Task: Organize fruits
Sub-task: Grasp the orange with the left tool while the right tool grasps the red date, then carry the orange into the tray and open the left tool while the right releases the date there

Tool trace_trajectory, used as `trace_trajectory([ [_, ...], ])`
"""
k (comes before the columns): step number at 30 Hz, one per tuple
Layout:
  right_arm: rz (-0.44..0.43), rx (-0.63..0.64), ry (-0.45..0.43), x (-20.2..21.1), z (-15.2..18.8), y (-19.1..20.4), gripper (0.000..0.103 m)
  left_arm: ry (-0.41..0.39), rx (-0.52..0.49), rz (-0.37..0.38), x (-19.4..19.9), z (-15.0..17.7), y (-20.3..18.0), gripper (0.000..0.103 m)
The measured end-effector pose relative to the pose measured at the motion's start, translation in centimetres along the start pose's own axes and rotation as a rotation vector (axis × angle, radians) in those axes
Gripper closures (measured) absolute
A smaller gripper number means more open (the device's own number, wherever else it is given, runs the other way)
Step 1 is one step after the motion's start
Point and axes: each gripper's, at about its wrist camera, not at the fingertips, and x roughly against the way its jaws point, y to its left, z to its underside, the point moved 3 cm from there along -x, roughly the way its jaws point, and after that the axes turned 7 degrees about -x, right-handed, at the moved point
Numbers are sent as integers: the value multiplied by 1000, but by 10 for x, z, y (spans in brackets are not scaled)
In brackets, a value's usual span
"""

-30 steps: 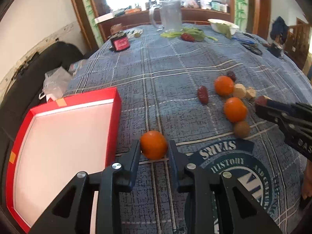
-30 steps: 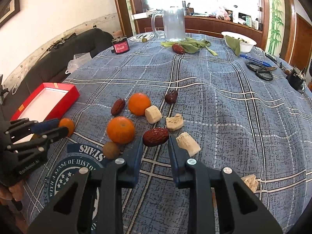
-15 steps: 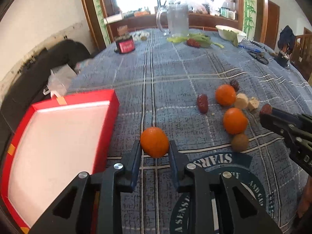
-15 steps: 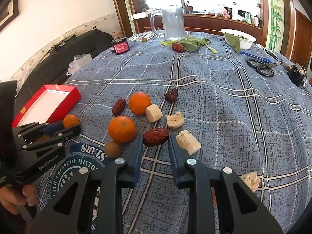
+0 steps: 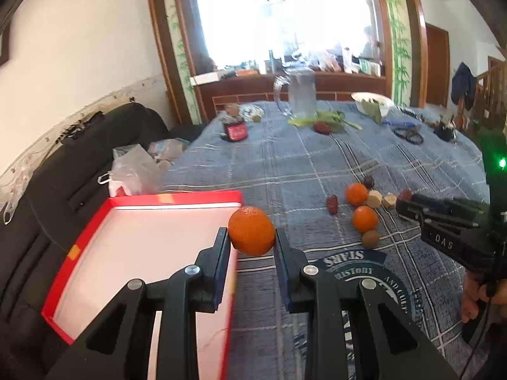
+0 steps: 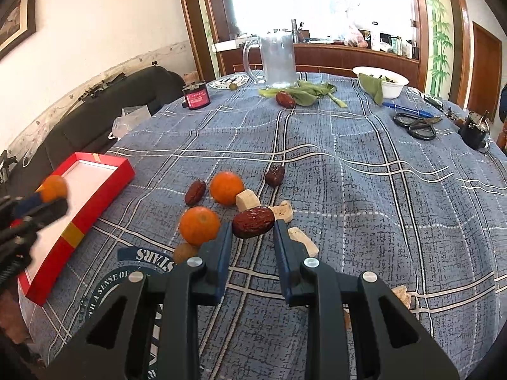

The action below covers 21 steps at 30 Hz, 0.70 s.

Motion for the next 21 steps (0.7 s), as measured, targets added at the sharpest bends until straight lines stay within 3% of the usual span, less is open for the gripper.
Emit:
trace_trajectory([
  [5,-28,6,2,8,6,23,74,-34,44,-51,18,5,28,76],
  [12,-153,80,5,20,18,102,74,-47,107,-141,35,23,72,76],
  [21,-285,204,16,30,35,198,74,18,151,-233,27,54,107,76],
])
